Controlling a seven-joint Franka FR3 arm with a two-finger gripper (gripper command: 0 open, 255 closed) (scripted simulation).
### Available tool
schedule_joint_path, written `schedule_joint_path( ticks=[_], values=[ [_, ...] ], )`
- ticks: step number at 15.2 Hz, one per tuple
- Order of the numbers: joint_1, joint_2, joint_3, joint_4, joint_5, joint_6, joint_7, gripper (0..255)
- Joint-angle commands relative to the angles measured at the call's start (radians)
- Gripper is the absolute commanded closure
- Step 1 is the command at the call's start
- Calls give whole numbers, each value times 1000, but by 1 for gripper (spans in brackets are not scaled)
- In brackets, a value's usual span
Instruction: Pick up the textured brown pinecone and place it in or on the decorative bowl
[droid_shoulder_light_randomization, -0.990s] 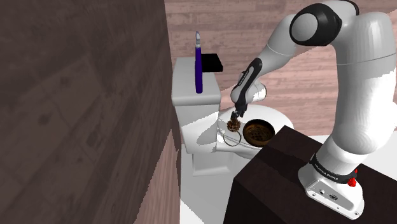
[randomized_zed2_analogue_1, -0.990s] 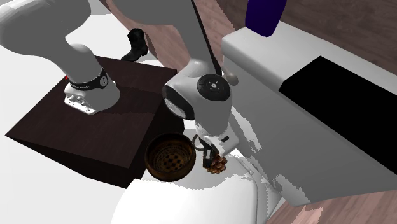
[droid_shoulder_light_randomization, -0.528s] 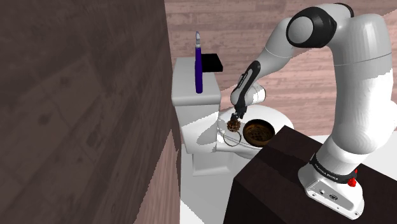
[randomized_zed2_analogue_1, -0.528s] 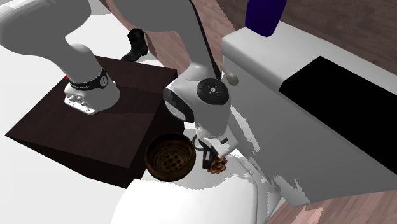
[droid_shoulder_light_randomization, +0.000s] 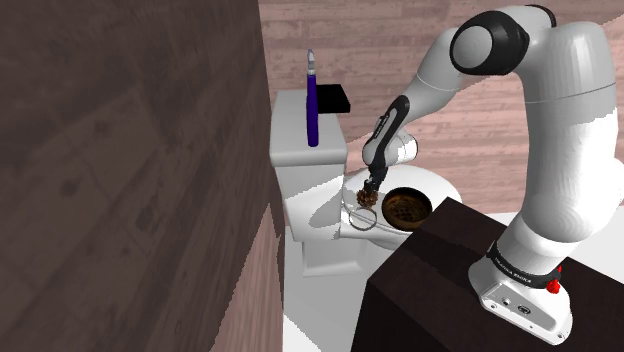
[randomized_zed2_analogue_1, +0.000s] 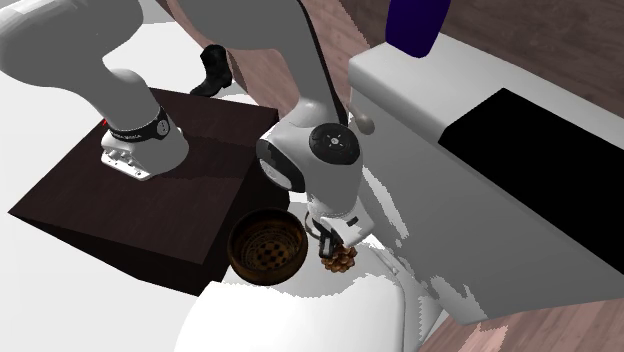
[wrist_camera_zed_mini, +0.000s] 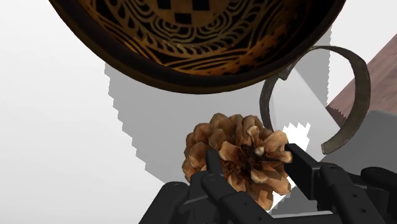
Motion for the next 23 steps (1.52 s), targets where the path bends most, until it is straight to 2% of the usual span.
schedule_joint_path(
  ticks=[1, 4, 23],
  values=[
    [0, 0, 0, 0, 0, 0, 0, 255],
    [0, 1, 0, 0, 0, 0, 0, 255],
    [65, -270, -85, -59, -90, -212, 73, 255]
  ],
)
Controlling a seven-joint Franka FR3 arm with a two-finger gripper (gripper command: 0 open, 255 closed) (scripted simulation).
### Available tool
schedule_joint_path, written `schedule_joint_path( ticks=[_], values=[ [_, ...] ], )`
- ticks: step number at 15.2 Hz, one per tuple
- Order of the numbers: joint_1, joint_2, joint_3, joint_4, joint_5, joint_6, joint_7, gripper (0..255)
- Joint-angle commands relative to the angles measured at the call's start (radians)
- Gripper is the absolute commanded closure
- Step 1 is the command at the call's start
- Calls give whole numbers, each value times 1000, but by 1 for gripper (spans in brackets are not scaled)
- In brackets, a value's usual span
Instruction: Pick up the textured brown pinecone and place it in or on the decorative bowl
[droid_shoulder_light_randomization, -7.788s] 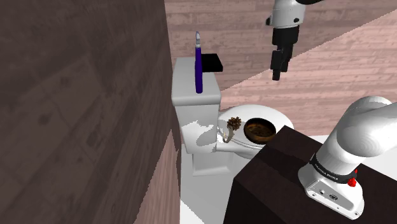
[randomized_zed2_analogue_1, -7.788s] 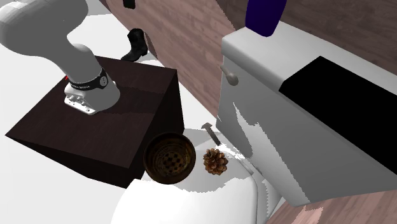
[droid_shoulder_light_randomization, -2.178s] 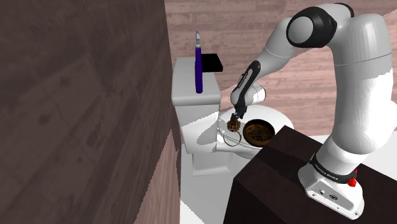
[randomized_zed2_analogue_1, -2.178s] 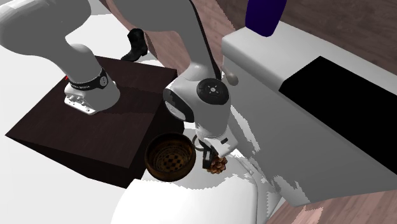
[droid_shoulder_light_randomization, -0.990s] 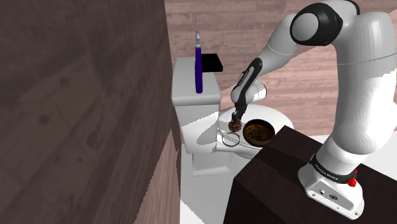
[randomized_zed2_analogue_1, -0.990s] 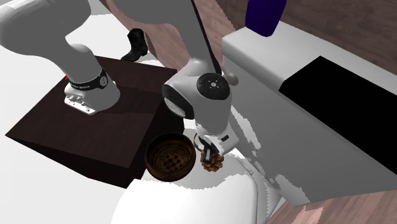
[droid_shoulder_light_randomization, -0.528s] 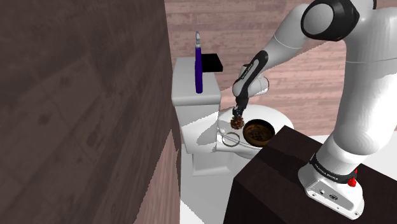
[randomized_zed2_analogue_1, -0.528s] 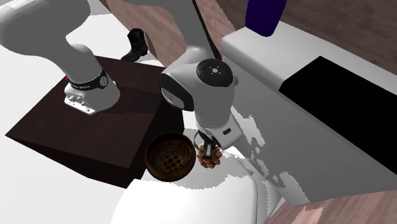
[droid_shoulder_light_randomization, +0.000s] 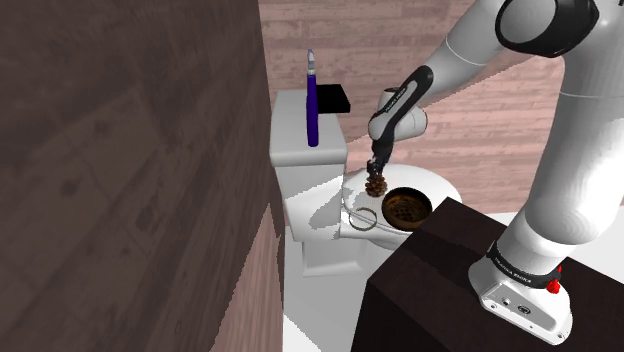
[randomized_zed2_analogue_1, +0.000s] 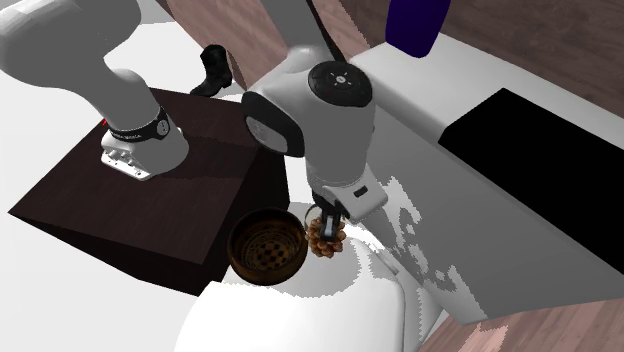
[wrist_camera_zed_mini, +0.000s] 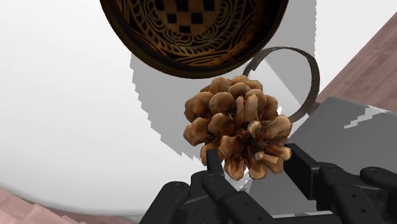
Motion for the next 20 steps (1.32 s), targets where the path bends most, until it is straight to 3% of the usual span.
schedule_joint_path(
  ticks=[1, 16, 20],
  values=[
    [5, -28, -7, -2, -12, -26, 10, 255],
    [20, -208, -32, 15, -88, -219, 67, 255],
    [-5, -357, -58, -130, -135, -220, 52, 255]
  ],
)
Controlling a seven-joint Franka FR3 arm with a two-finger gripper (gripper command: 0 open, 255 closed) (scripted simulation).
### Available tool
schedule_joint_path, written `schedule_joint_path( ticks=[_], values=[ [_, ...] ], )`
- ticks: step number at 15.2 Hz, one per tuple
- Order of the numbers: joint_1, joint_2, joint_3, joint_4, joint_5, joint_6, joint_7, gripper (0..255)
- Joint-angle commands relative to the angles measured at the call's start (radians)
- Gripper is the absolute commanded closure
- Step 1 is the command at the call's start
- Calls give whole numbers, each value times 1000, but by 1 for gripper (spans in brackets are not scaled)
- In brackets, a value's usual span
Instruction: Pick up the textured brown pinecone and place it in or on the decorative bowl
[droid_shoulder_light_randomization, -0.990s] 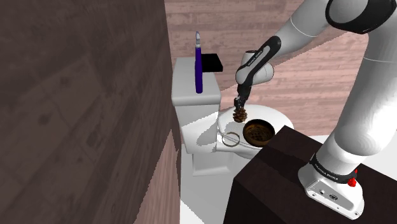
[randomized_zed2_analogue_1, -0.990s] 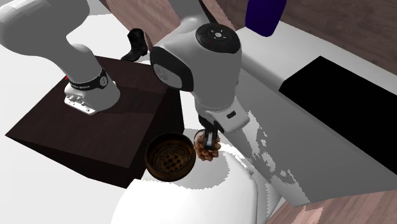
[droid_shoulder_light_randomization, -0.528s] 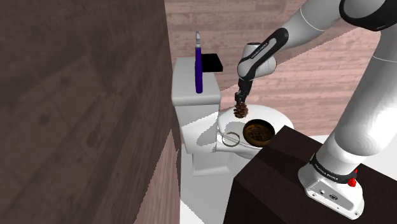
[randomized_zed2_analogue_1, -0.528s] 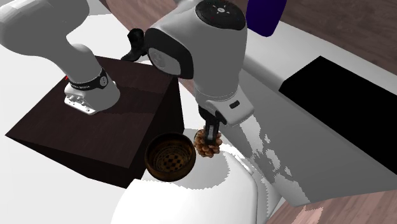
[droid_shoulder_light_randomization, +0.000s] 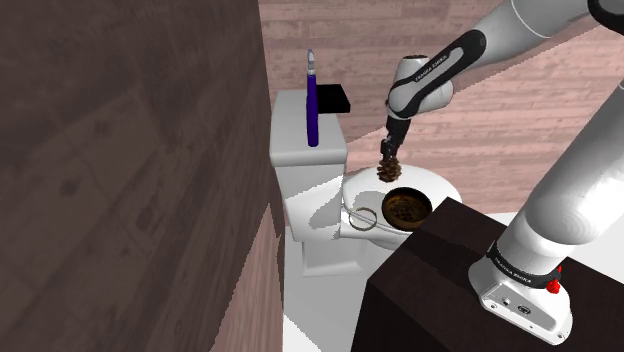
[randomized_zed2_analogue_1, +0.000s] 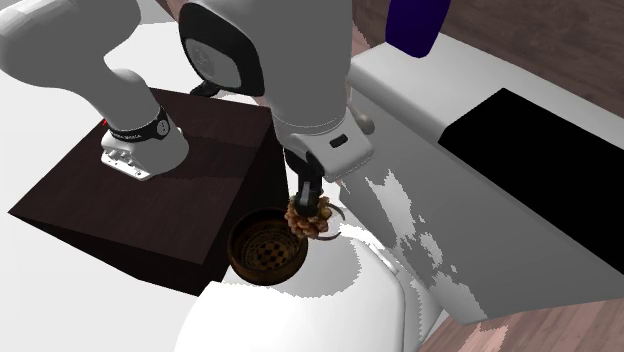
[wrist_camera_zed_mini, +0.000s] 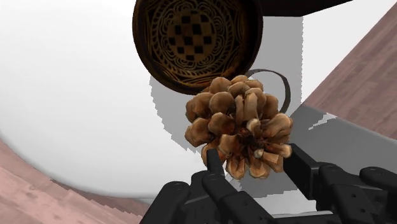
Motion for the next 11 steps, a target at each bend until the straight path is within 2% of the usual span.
schedule_joint_path(
  ticks=[1, 9, 11],
  values=[
    [-16, -71, -13, -69, -24, 0, -9, 255],
    [-127, -406, -60, -308, -149, -92, -55, 255],
    [-134, -412, -65, -324, -155, -81, -60, 255]
  ],
)
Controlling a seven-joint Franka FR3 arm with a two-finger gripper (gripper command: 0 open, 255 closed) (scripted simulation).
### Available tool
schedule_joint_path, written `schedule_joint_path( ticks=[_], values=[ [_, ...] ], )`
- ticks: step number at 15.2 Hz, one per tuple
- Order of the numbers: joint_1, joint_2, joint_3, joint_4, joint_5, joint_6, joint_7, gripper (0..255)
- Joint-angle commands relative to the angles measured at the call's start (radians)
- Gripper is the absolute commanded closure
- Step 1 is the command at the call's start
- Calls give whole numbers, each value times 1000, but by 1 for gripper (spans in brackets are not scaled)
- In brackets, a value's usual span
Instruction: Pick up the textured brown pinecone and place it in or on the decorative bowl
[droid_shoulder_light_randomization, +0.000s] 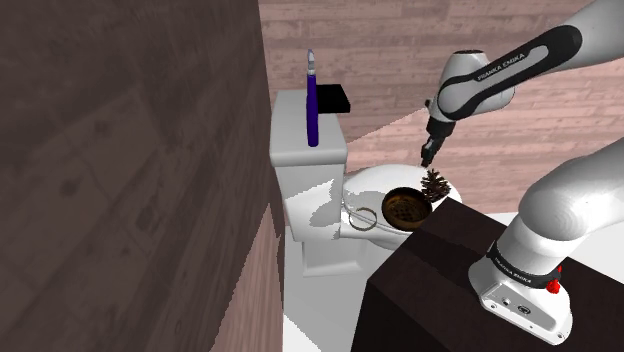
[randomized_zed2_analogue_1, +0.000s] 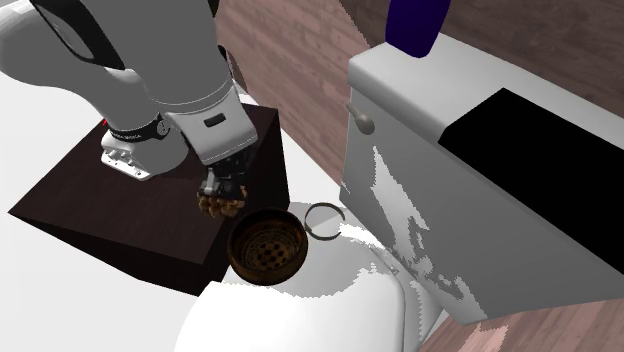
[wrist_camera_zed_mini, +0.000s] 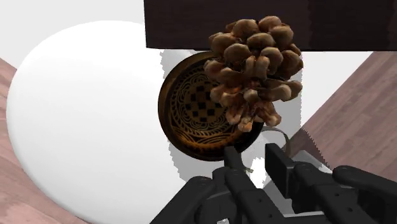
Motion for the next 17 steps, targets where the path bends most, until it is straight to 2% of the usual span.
schedule_joint_path(
  ticks=[1, 4, 5, 6, 8, 11, 16, 17],
  values=[
    [-6, 3, -7, -21, -6, 24, -6, 255],
    [-2, 46, -14, -37, -4, 82, -11, 255],
    [-3, 30, -11, -31, -4, 60, -8, 255],
    [-3, 30, -11, -31, -4, 60, -8, 0],
    [-52, 50, 91, -29, -48, -31, 224, 0],
    [-83, 101, 207, -5, -55, -189, 536, 0],
    [-81, 253, 322, 79, 41, -444, 987, 0],
    [-78, 276, 329, 92, 60, -472, 1039, 0]
  ],
)
